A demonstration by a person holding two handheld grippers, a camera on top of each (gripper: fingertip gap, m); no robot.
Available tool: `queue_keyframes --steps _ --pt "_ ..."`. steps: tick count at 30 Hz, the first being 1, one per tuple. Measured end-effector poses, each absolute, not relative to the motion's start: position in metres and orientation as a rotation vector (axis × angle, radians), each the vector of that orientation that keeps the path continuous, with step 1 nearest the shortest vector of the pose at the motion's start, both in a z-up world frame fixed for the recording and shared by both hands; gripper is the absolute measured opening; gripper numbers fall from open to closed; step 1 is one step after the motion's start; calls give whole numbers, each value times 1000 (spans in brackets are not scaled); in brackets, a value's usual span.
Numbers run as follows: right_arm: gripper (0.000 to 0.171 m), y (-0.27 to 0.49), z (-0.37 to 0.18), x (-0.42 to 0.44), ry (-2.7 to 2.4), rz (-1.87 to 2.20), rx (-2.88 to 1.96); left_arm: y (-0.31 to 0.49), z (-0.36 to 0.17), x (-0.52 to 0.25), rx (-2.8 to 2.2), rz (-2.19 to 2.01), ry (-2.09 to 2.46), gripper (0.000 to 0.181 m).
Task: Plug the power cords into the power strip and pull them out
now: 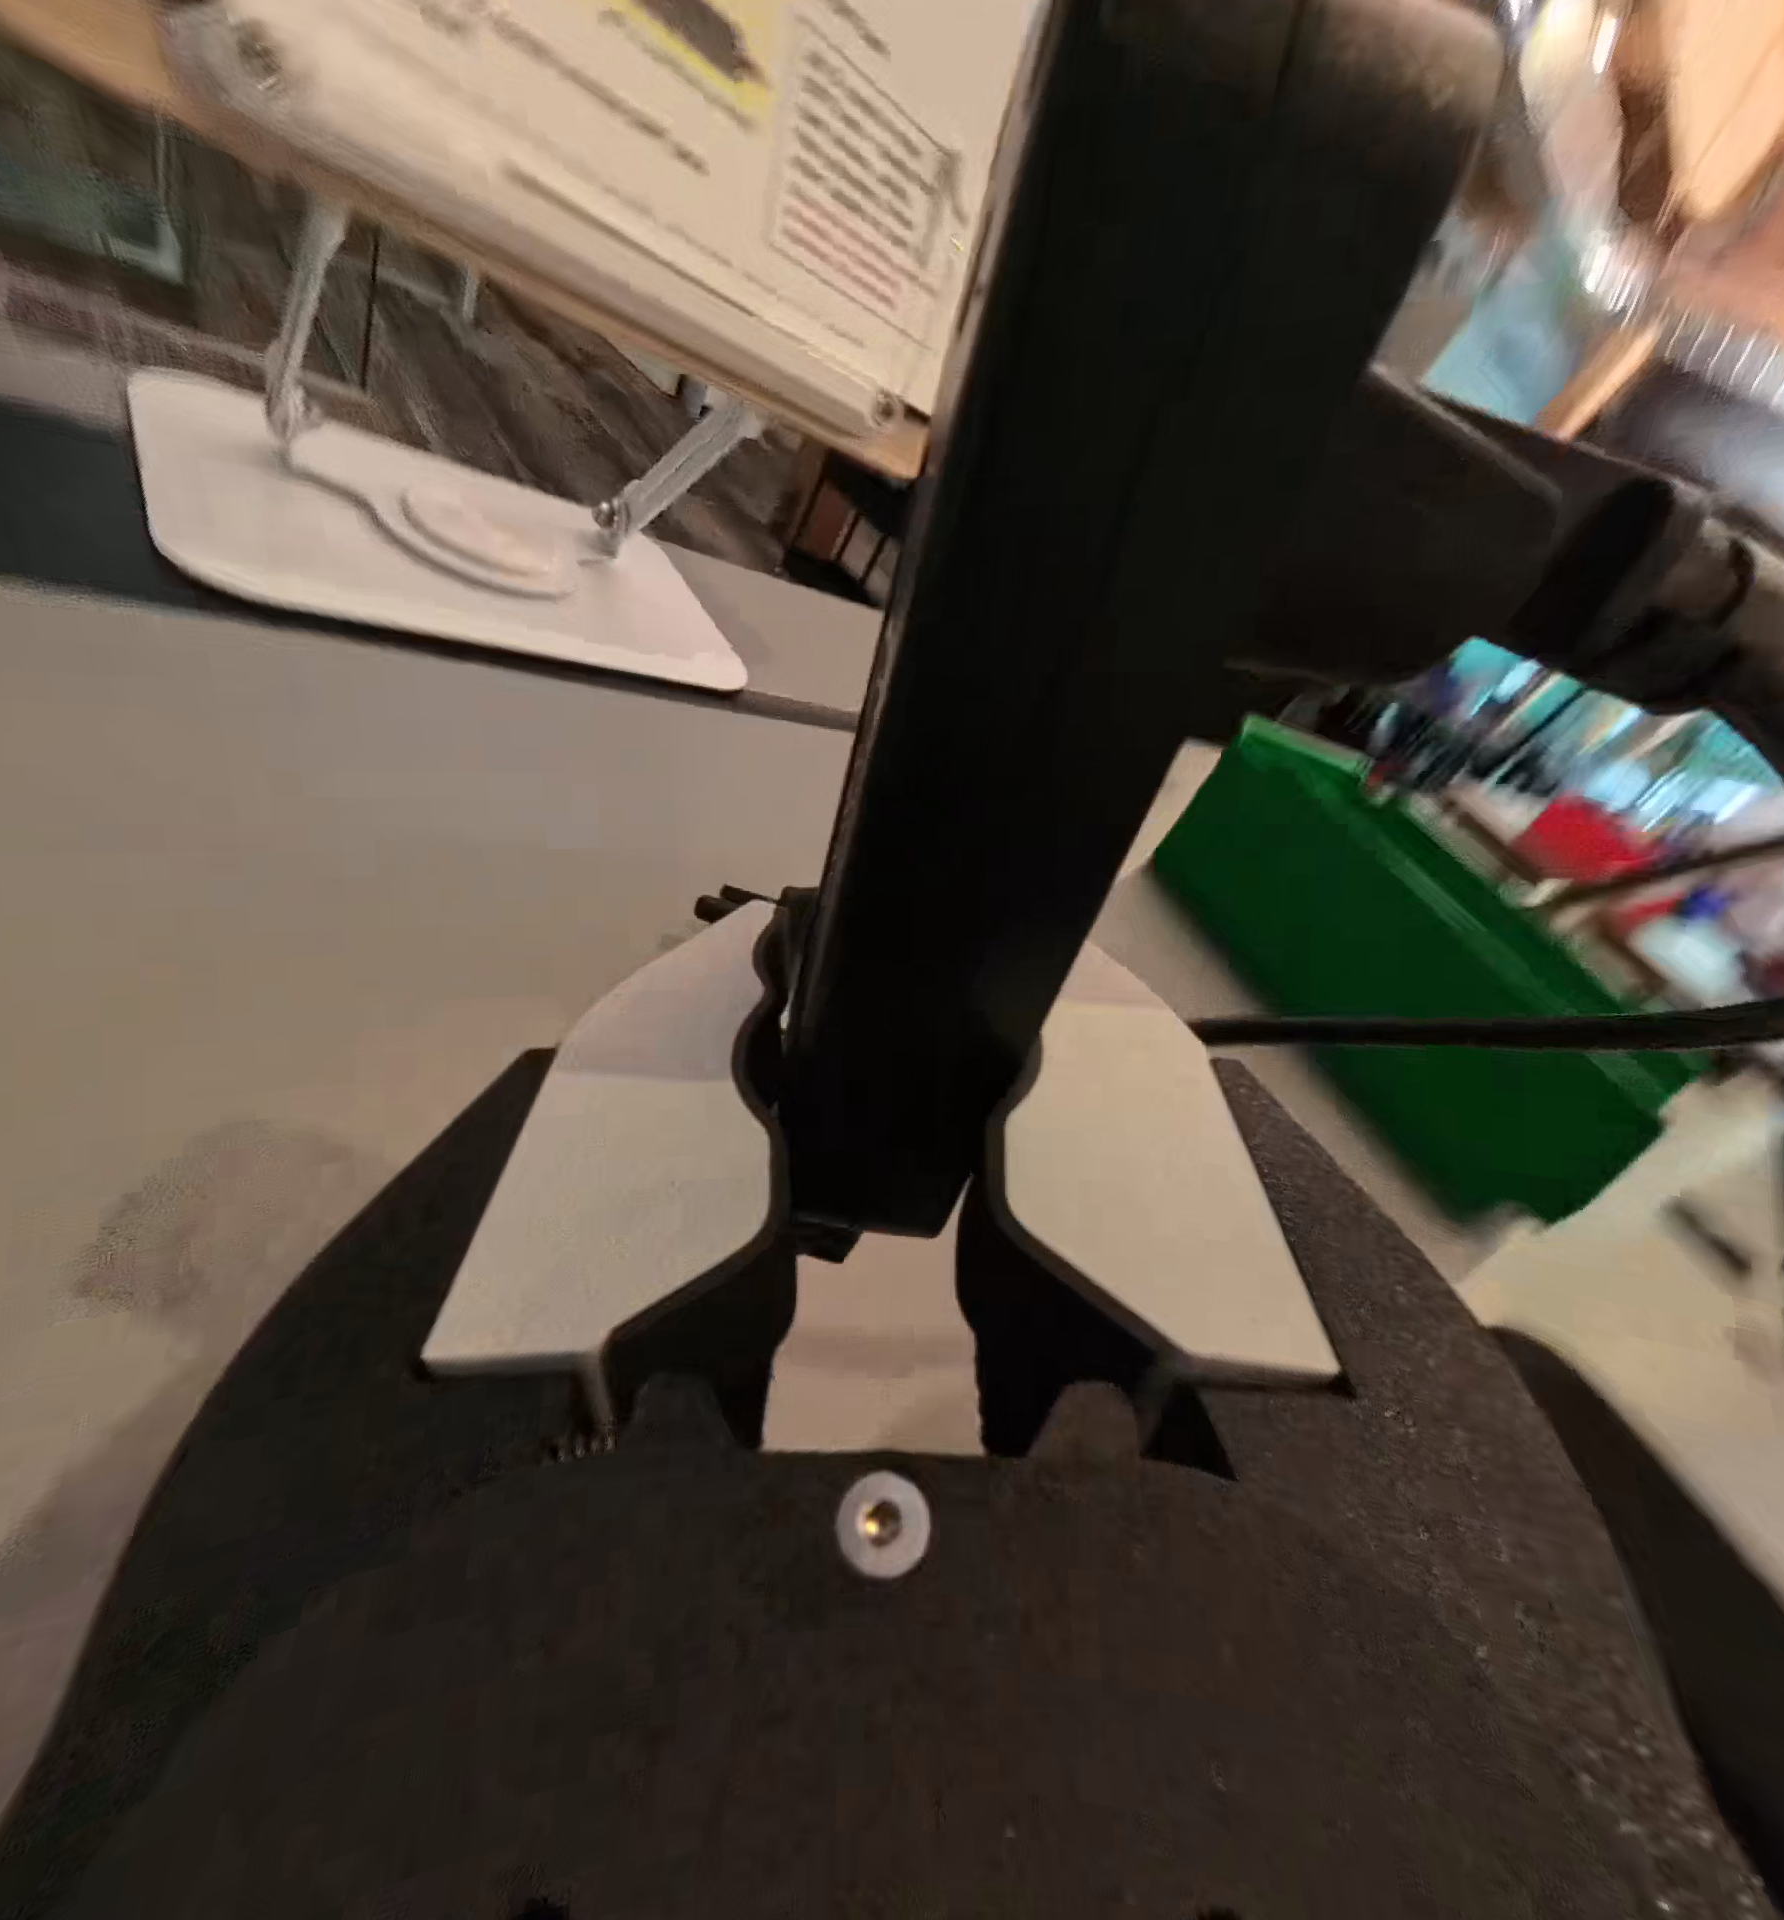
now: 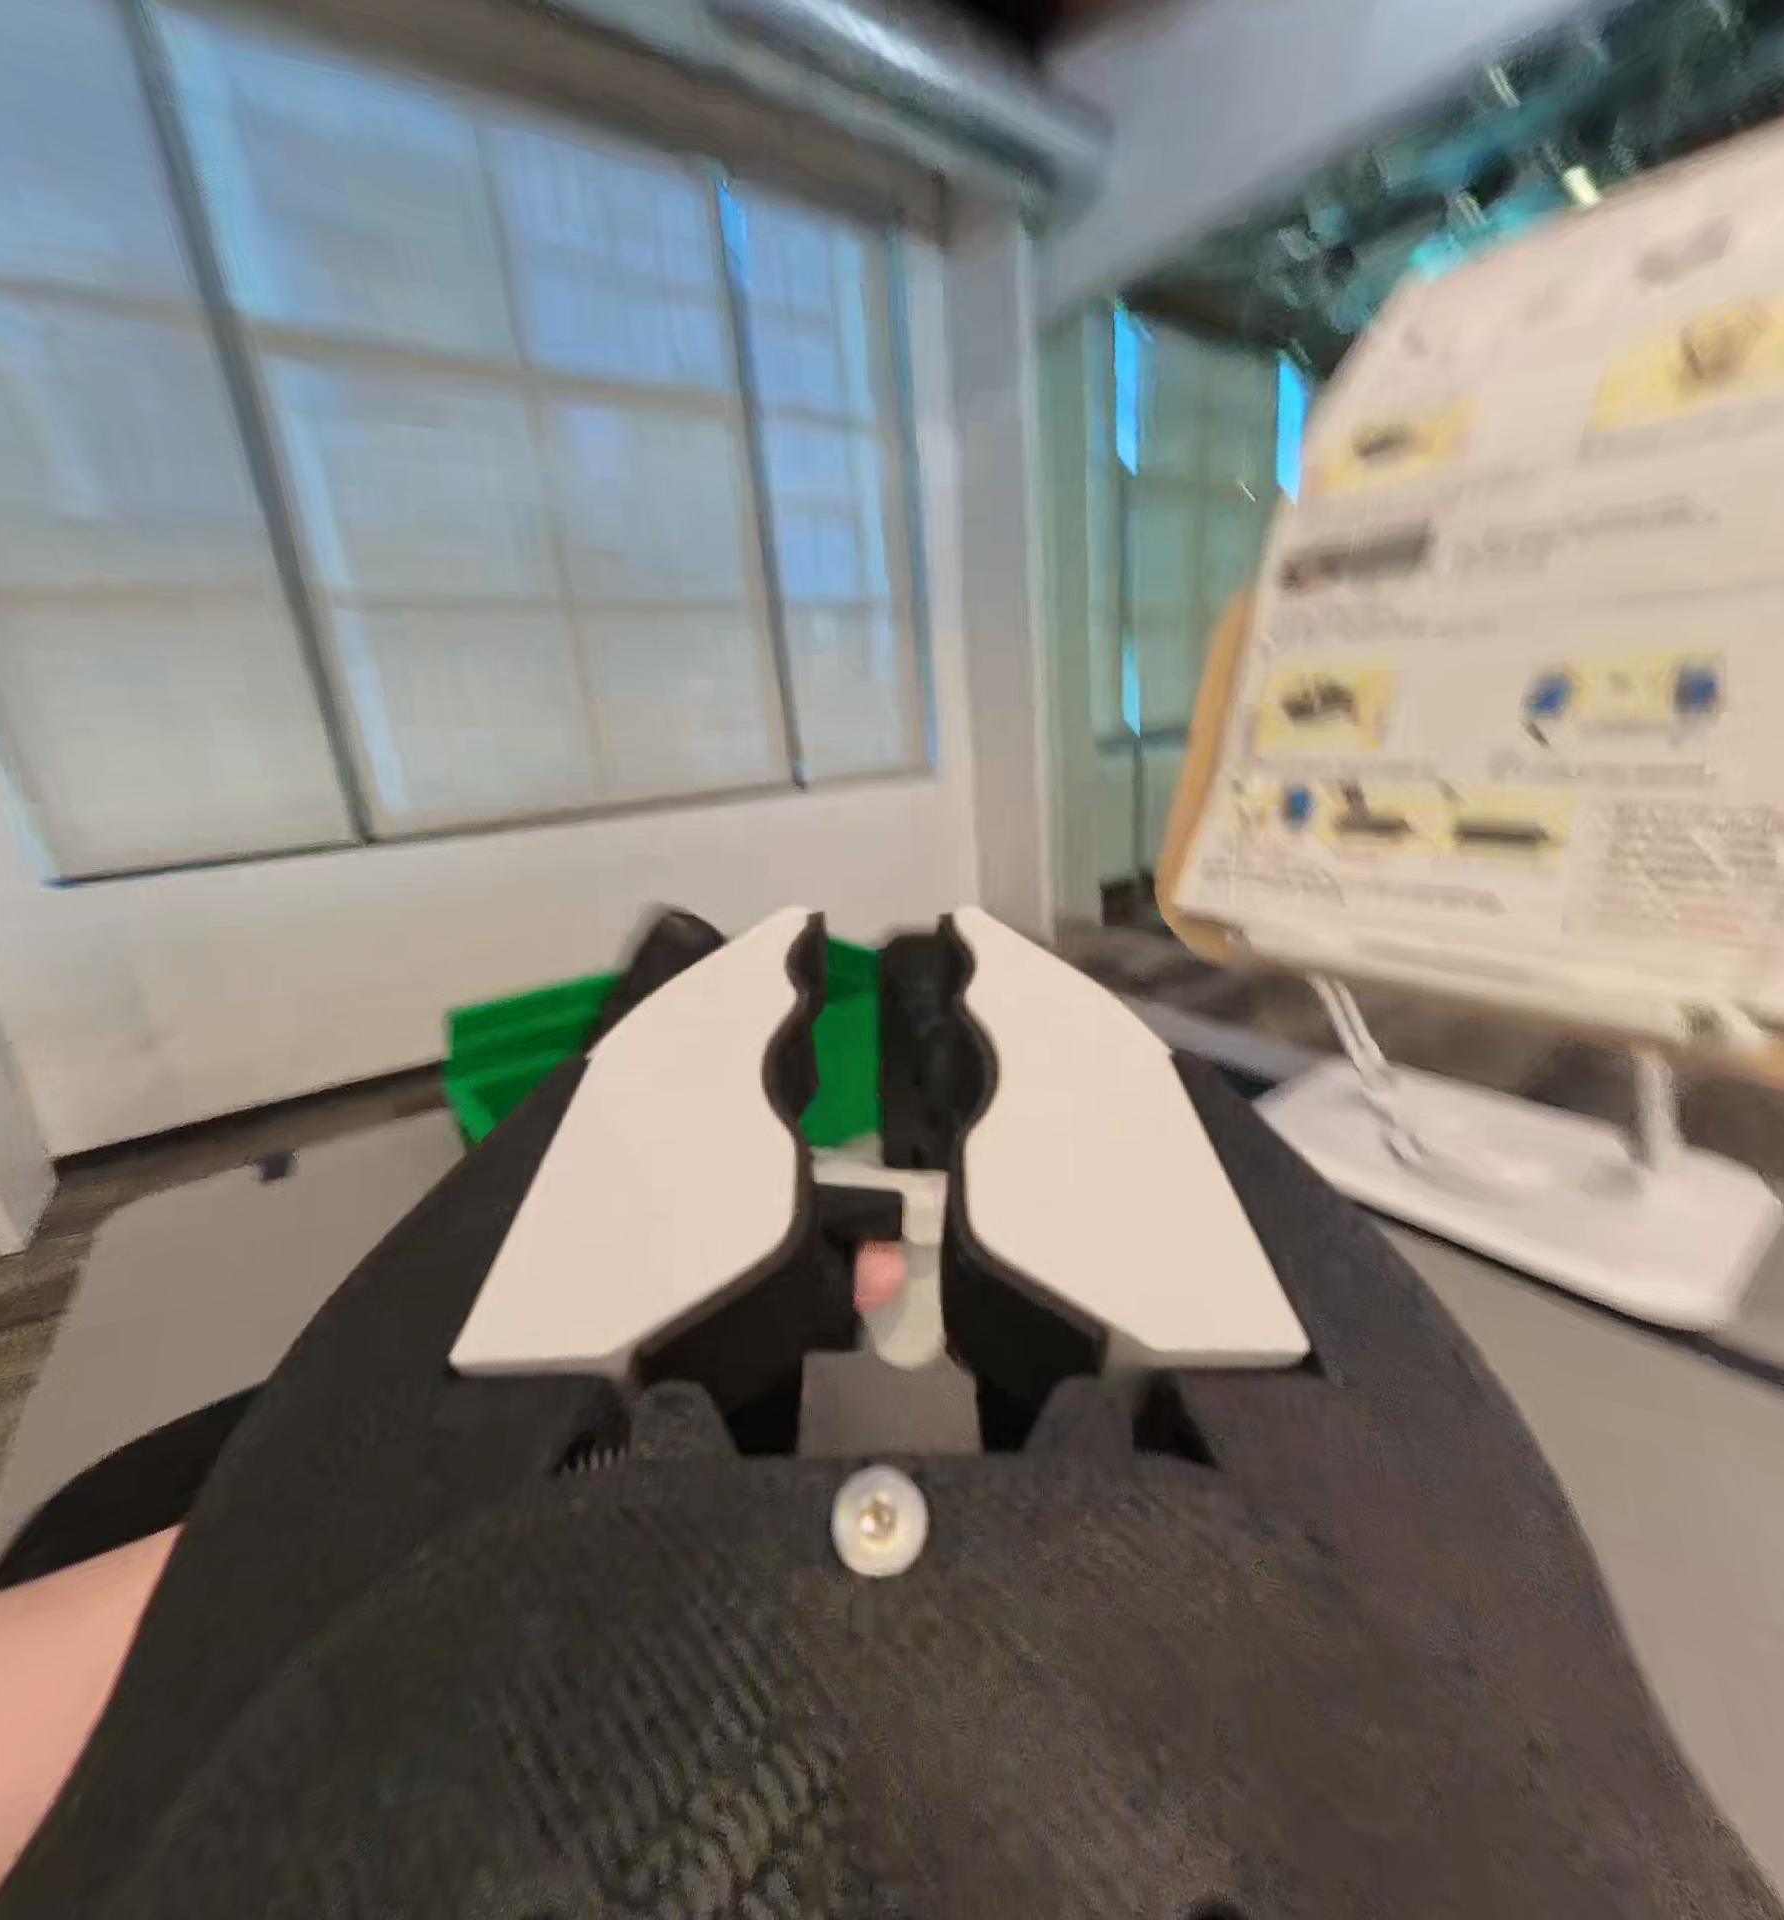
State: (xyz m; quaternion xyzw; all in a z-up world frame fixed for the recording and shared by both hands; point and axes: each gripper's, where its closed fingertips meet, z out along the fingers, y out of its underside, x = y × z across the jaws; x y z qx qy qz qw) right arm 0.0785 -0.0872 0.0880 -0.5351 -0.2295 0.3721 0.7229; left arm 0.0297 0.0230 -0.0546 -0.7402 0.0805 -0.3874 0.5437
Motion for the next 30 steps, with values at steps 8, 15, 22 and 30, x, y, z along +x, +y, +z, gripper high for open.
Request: queue_keyframes --steps 8,15,22,30 --pt "17 -98 36 13 -856 966 -1389 27 -57 14 -1699 -1089 -74 34" --pt "53 -48 18 24 -586 700 -1481 20 -64 33 -1731 -989 -41 34" --pt "58 -35 31 52 -317 767 -1412 2 -63 72 -1720 -898 103 34" --pt "23 -25 31 103 -201 995 -1362 -6 -27 70 -1645 -509 505 67"
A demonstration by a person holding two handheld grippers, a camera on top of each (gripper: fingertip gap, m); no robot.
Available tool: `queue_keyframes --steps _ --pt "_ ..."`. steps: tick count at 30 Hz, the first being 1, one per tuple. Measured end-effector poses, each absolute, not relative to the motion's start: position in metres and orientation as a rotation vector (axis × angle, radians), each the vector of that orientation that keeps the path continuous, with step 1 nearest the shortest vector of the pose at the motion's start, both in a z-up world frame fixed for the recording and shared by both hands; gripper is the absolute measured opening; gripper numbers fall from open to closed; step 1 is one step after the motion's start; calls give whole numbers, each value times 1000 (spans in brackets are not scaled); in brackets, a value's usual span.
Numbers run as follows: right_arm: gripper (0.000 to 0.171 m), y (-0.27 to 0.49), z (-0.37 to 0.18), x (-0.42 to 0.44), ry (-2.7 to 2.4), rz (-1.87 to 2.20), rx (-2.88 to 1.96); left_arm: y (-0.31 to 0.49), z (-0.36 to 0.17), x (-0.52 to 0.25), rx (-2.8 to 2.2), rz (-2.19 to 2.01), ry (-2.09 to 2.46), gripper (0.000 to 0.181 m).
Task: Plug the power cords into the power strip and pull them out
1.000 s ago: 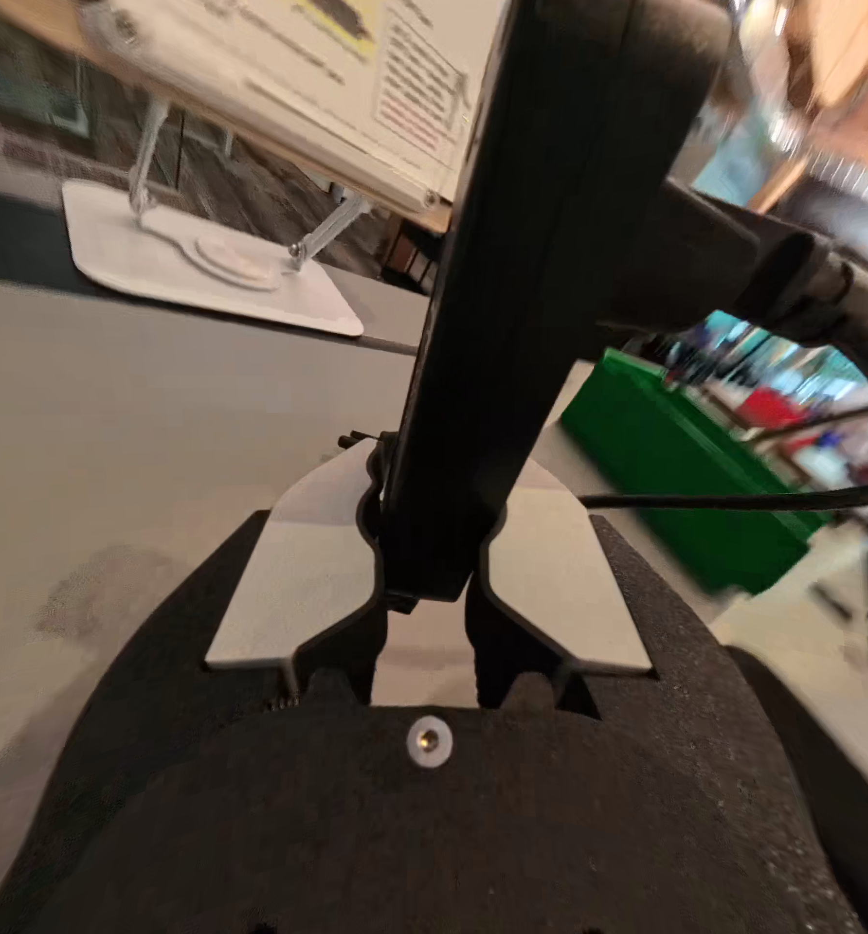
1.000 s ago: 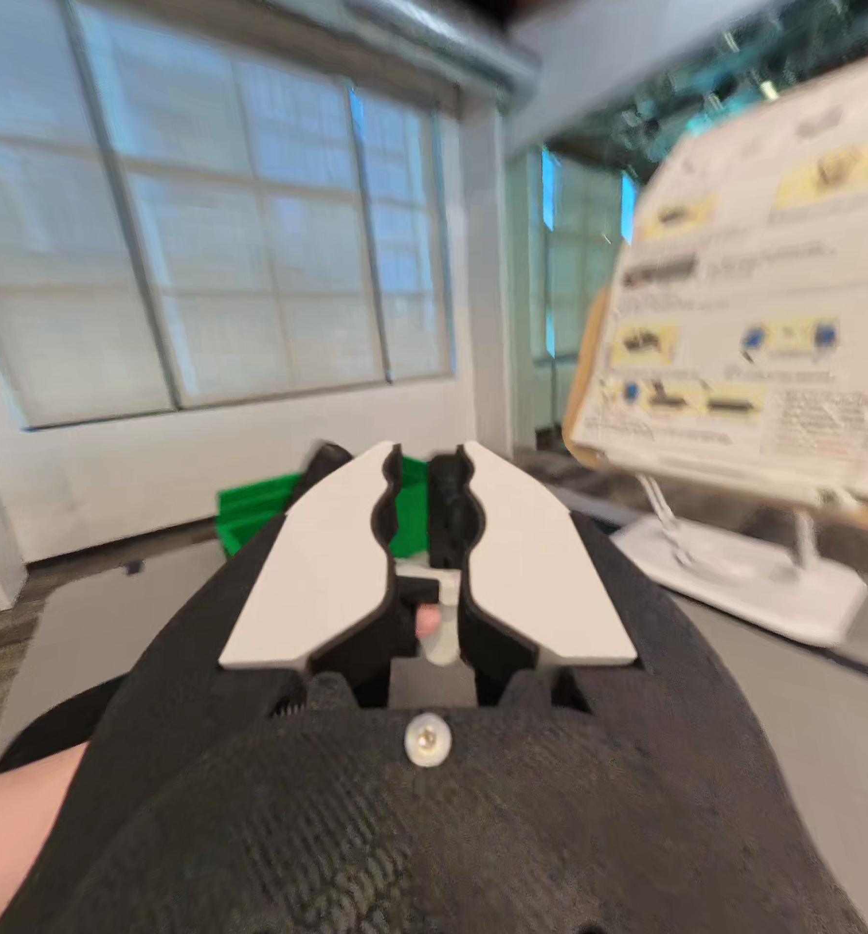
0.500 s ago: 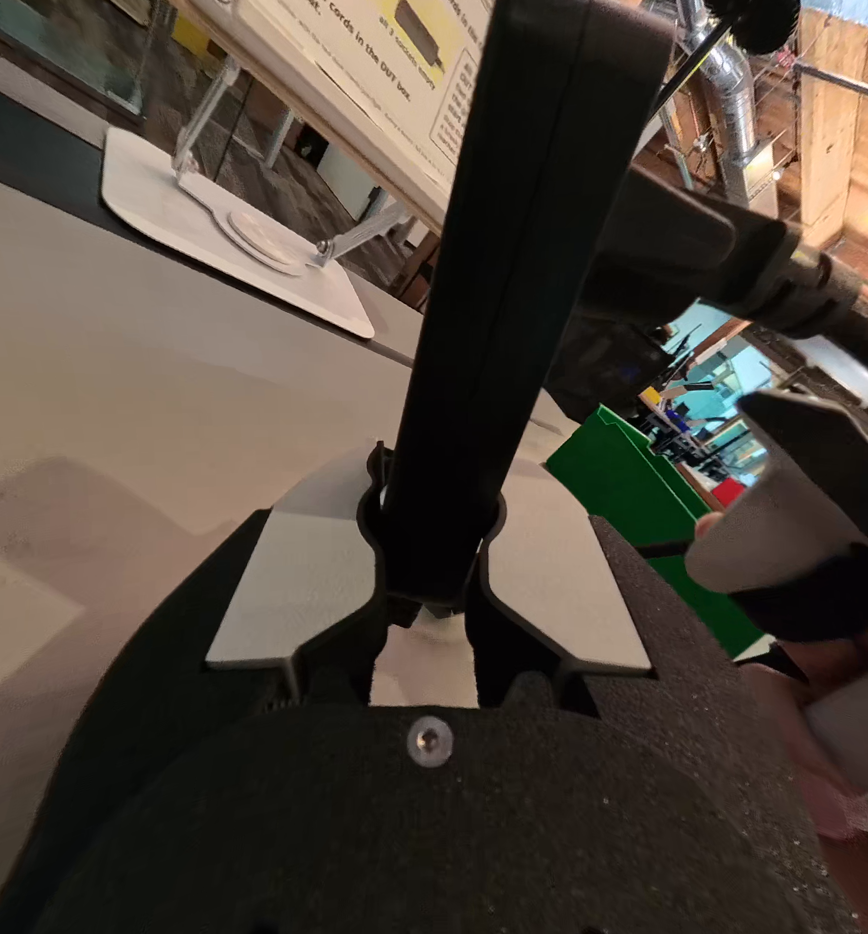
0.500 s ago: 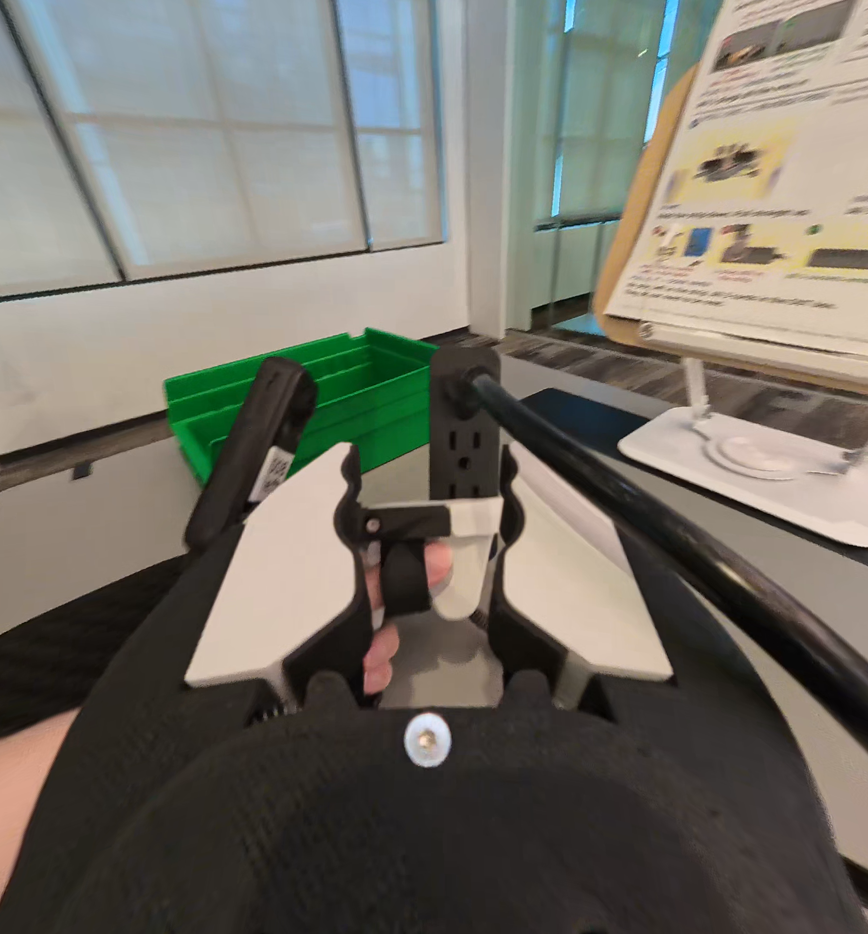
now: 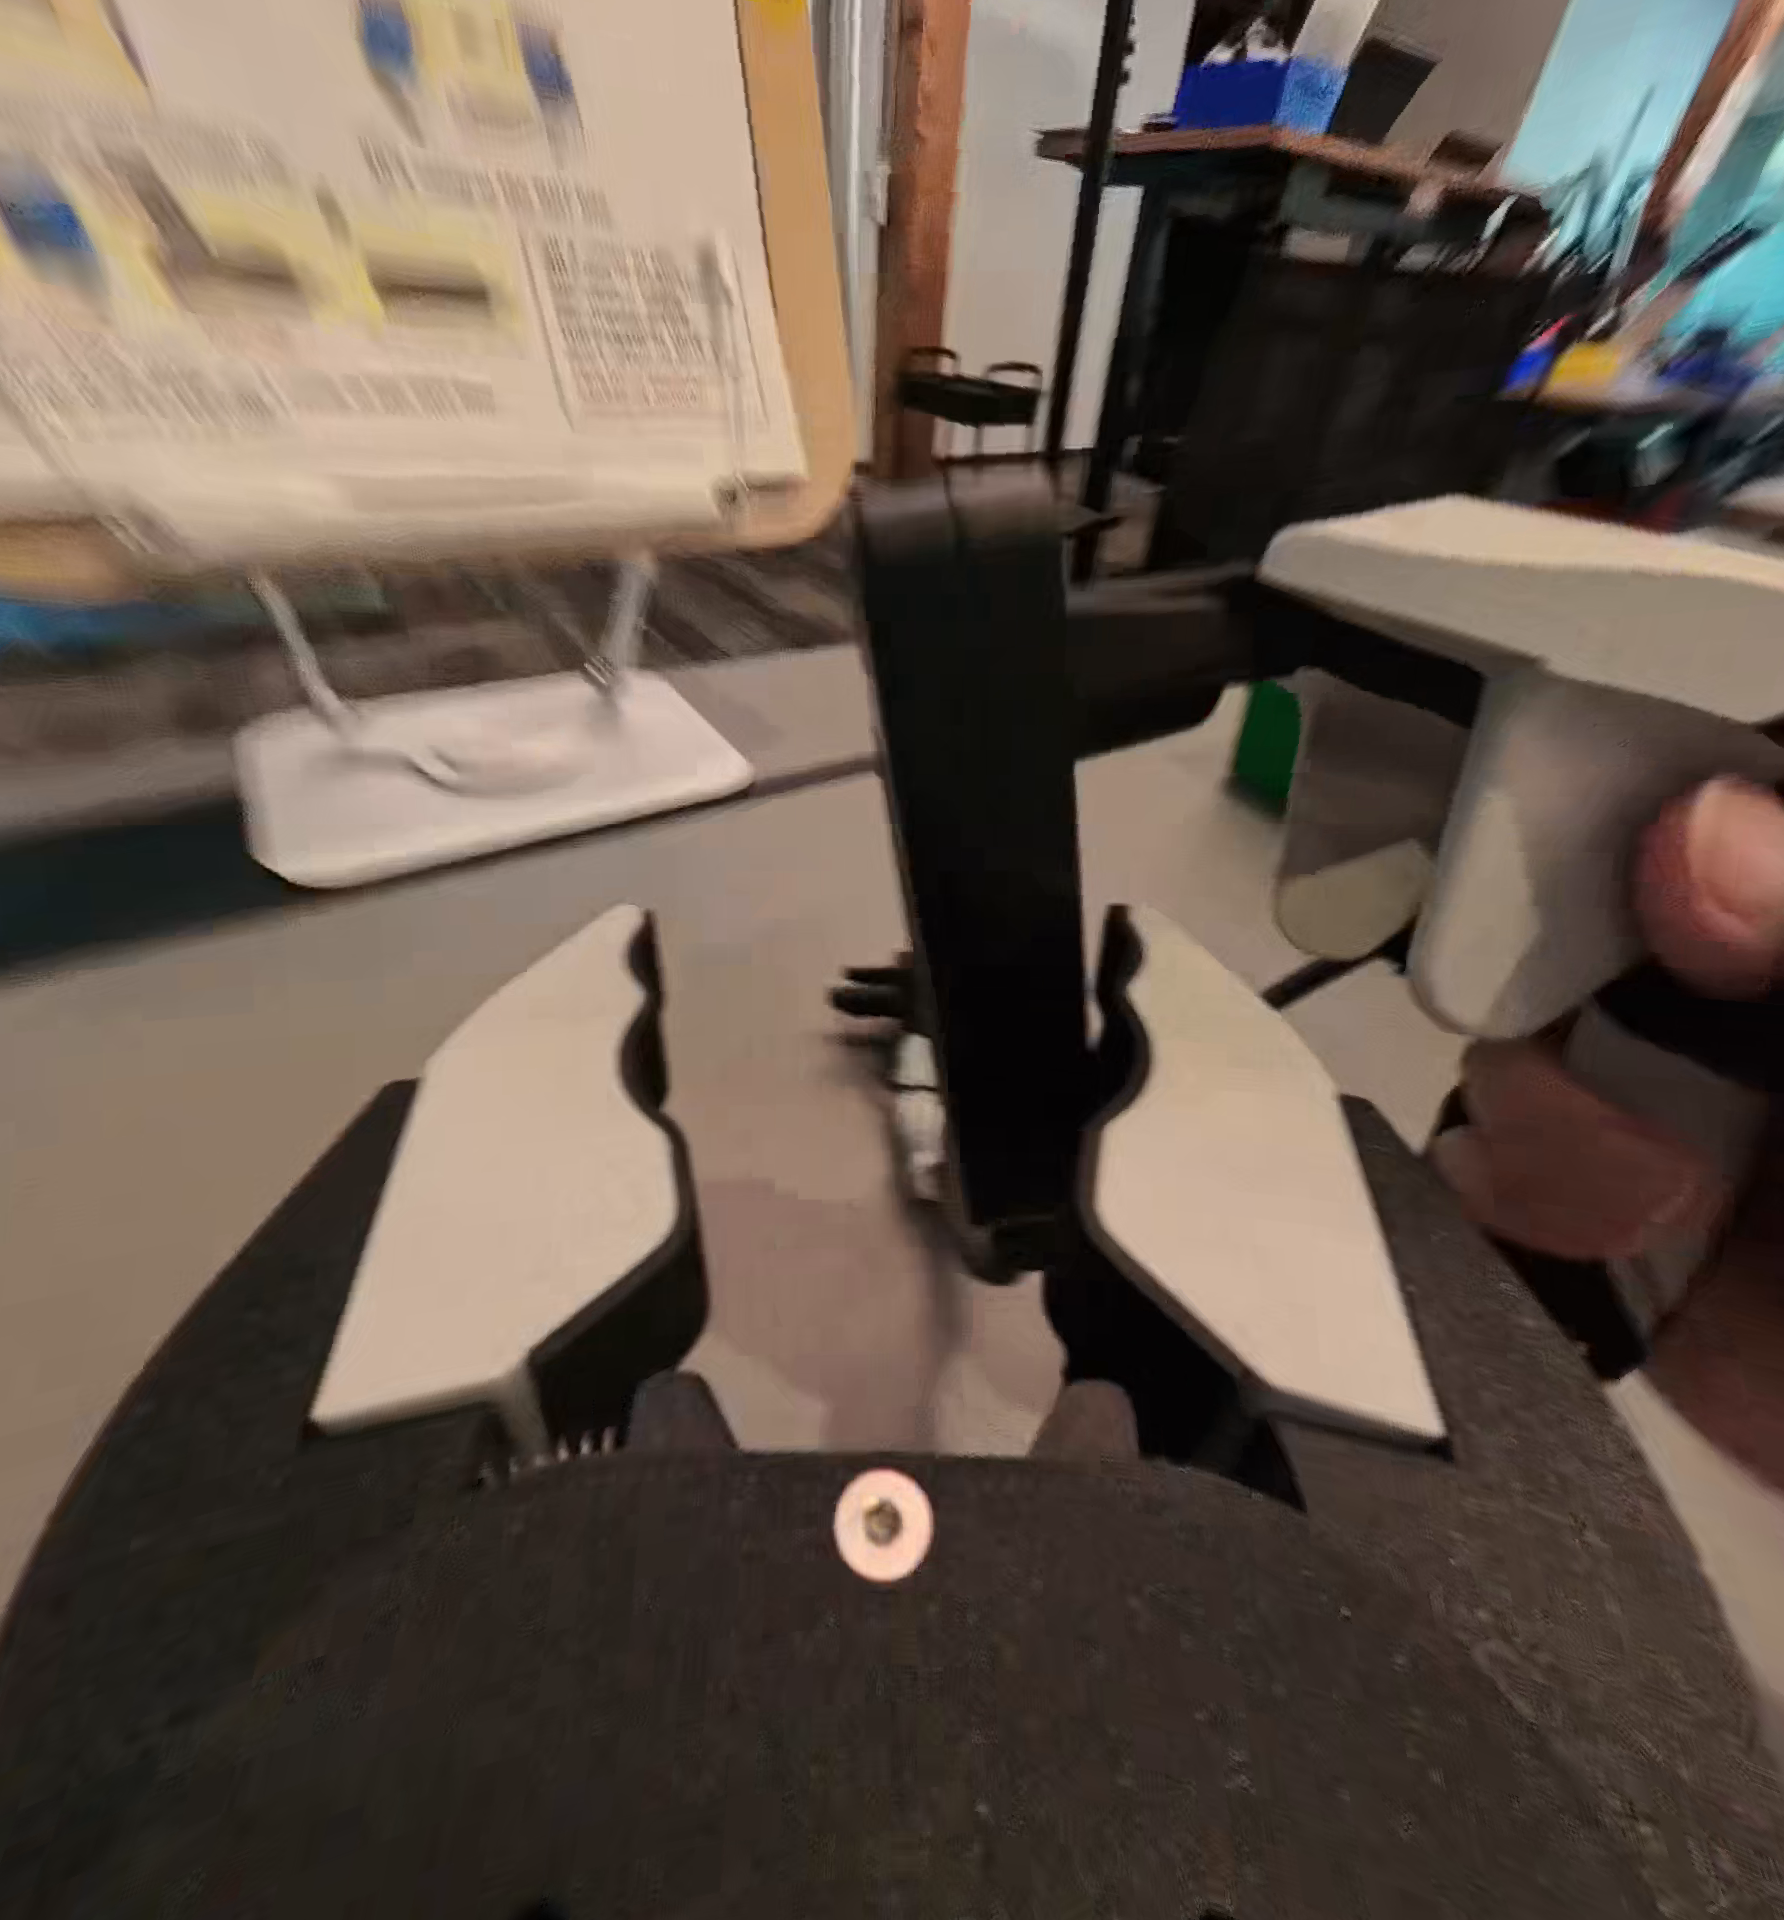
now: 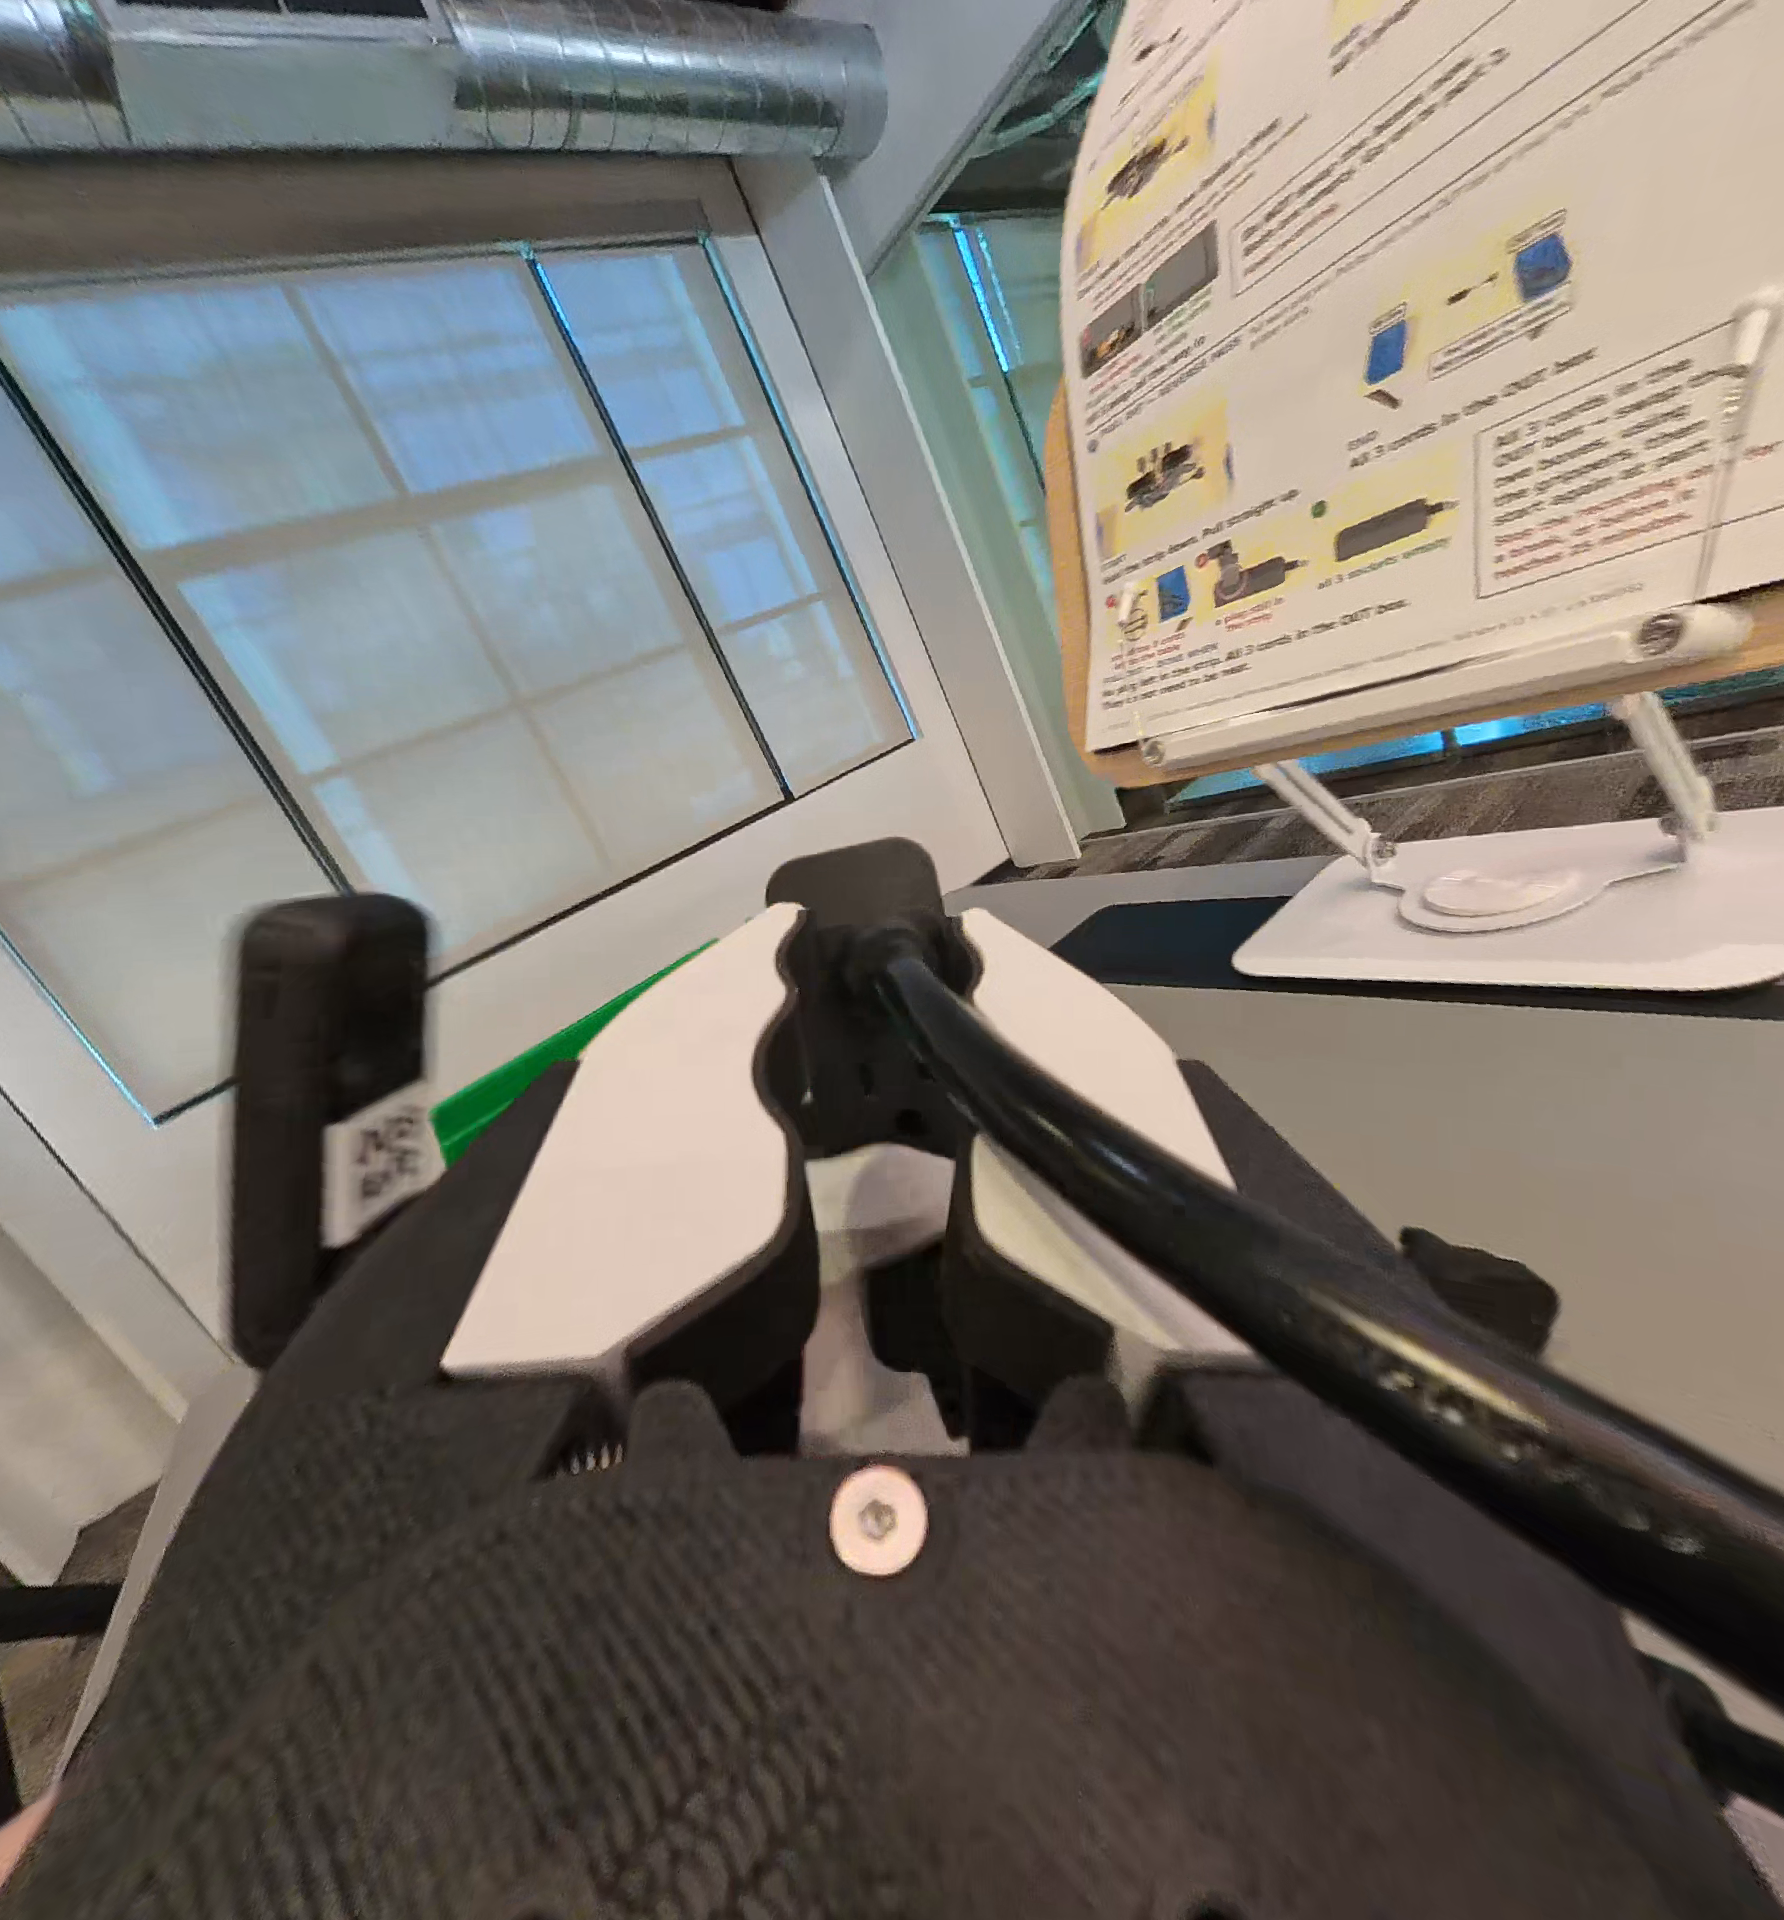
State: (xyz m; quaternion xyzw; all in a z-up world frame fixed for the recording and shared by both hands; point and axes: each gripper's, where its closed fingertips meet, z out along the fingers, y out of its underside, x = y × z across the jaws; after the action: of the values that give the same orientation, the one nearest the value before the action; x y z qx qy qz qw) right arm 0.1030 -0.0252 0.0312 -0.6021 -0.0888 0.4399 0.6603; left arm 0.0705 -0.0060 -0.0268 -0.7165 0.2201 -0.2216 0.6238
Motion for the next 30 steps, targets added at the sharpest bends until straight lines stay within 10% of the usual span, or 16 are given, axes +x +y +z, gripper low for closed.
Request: queue_keyframes --steps 8,30 --pt "24 -36 18 87 -462 1066 -1459 -67 24 43 -1576 -398 983 66" --pt "33 -75 -61 -12 -1099 1019 -1643 -77 -92 -26 -1781 -678 1298 49"
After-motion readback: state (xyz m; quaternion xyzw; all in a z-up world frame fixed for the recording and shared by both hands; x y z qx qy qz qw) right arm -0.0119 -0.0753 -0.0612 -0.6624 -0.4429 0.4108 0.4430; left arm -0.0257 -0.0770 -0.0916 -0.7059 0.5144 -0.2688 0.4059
